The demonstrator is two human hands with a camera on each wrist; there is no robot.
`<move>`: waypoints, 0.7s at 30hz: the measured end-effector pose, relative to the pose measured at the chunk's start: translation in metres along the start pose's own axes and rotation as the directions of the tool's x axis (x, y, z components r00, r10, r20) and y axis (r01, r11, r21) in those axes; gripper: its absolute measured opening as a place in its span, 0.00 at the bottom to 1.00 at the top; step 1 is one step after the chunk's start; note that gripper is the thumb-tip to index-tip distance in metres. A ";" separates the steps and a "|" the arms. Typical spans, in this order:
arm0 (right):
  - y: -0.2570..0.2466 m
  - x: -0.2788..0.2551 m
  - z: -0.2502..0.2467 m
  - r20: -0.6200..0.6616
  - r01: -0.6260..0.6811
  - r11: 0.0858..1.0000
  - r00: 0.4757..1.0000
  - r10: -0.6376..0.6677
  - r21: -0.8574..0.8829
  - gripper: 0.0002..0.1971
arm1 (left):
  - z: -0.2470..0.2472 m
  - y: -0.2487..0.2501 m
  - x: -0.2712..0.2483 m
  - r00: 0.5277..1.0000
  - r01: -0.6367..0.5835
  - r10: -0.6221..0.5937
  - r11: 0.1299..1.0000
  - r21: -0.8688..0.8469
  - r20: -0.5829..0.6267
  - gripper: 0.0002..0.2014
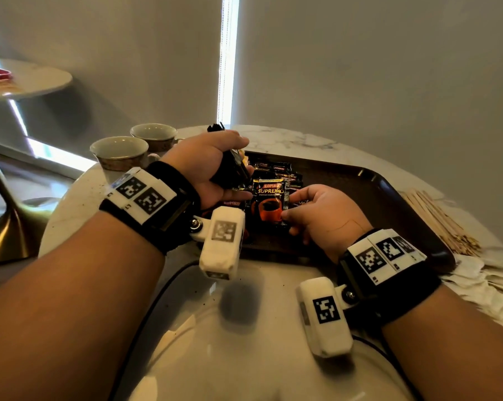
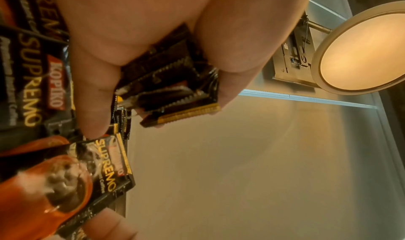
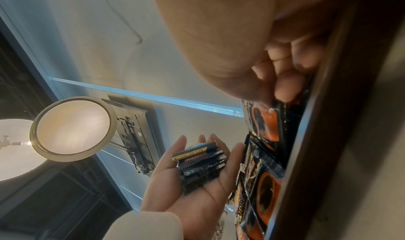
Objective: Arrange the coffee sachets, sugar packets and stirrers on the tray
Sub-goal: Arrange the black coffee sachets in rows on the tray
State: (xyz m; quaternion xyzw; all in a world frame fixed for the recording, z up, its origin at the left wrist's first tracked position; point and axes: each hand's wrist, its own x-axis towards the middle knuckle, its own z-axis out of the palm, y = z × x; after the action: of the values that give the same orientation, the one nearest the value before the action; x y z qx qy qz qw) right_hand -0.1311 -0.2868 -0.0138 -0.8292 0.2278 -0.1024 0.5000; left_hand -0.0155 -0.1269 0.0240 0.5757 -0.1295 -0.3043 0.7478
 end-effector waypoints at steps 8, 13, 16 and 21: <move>-0.005 -0.003 0.002 0.019 -0.001 0.999 1.000 0.002 -0.049 0.08 | 0.000 -0.006 0.005 1.000 0.023 -0.023 0.999 0.033 -0.013 0.12; -0.002 -0.003 0.002 -0.003 0.026 0.997 1.000 -0.026 -0.072 0.07 | 0.001 -0.007 0.005 1.000 0.029 -0.029 0.998 0.047 -0.008 0.11; -0.001 -0.004 0.000 -0.006 0.047 0.997 0.999 -0.048 -0.064 0.08 | 0.001 -0.008 0.006 1.000 0.029 -0.029 0.998 0.058 -0.002 0.12; -0.001 -0.004 -0.002 -0.004 0.049 0.995 0.999 -0.050 -0.087 0.14 | 0.001 -0.008 0.007 1.000 0.031 -0.031 0.999 0.036 0.001 0.11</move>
State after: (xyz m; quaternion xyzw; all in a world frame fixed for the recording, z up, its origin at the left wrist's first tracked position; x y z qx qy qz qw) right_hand -0.1350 -0.2861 -0.0121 -0.8552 0.2130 -0.1074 0.4601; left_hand -0.0129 -0.1329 0.0152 0.5908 -0.1266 -0.3138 0.7324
